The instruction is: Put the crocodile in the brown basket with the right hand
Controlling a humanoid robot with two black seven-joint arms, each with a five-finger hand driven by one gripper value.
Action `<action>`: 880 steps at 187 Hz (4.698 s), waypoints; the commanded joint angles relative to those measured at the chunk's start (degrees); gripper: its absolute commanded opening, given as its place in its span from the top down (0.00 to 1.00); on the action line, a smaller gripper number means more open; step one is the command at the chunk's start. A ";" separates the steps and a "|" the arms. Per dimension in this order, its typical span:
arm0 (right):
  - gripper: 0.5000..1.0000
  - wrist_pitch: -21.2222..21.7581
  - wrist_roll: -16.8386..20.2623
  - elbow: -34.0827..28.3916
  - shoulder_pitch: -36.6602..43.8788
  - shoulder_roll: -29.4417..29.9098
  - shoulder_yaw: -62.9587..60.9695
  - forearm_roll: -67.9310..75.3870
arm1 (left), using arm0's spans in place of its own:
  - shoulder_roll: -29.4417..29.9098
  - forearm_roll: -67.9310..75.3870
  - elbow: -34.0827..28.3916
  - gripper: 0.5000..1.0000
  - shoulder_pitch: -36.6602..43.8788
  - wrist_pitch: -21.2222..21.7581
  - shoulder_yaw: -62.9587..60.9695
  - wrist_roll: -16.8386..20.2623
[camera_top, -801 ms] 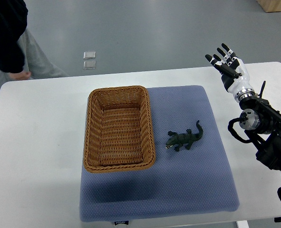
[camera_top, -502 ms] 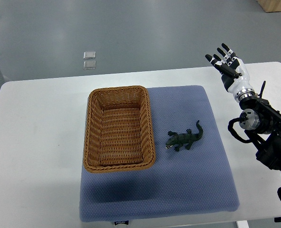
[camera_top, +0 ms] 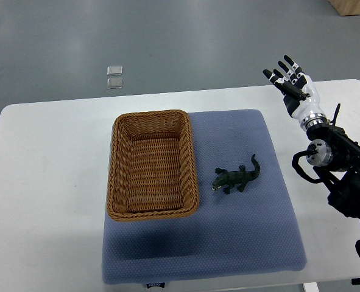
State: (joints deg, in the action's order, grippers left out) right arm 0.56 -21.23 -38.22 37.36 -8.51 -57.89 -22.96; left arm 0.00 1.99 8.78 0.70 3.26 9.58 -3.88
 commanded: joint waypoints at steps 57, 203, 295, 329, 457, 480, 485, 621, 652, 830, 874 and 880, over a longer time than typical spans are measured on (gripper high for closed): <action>0.15 0.06 -0.04 -0.02 0.00 -0.10 0.06 -0.07 | 0.00 0.03 0.01 0.00 0.00 -0.01 0.00 0.02; 0.15 0.41 0.13 -9.33 5.45 -13.73 14.56 -11.94 | 0.00 -0.06 0.01 0.00 -0.09 -0.01 -0.09 0.02; 0.15 4.71 -0.48 -27.00 20.30 -28.31 41.19 -36.71 | 0.00 -0.06 0.01 0.00 -0.09 -0.01 0.00 0.02; 0.16 11.57 -0.48 -31.39 22.50 -28.84 41.63 -50.43 | 0.00 0.03 0.01 0.00 -0.09 -0.01 0.00 0.02; 0.16 16.32 2.33 -34.12 19.77 -27.96 47.17 -70.65 | 0.00 0.03 0.01 0.00 -0.09 -0.01 -0.09 0.02; 0.16 15.52 2.33 -34.12 18.10 -27.88 47.17 -70.56 | 0.00 -0.06 0.01 0.00 -0.09 -0.01 -0.09 0.02; 0.16 15.52 2.42 -34.12 17.75 -27.79 47.17 -70.56 | 0.00 0.03 0.01 0.00 -0.09 -0.01 -0.09 0.02; 0.17 9.99 3.74 -32.80 14.50 -26.03 47.34 -77.59 | 0.00 0.03 0.01 0.00 -0.18 -0.01 -0.09 0.02; 0.18 9.81 3.83 -32.80 14.32 -26.12 47.34 -77.85 | 0.00 -0.06 0.01 0.00 -0.18 -0.01 -0.09 0.02; 0.68 8.93 3.65 -31.57 13.01 -25.77 47.26 -77.68 | 0.00 0.03 0.01 0.00 -0.18 -0.01 -0.09 0.02; 0.92 9.11 3.65 -31.57 12.74 -25.85 47.26 -77.68 | 0.00 -0.06 0.01 0.00 -0.18 -0.01 -0.09 0.02; 0.97 9.20 3.65 -31.57 12.83 -25.85 47.26 -77.68 | 0.00 0.03 0.01 0.00 -0.18 -0.01 -0.09 0.02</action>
State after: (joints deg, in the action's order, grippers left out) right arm 9.60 -17.58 -69.78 50.11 -34.29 -10.64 -100.70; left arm 0.00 1.99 8.79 0.53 3.25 9.49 -3.88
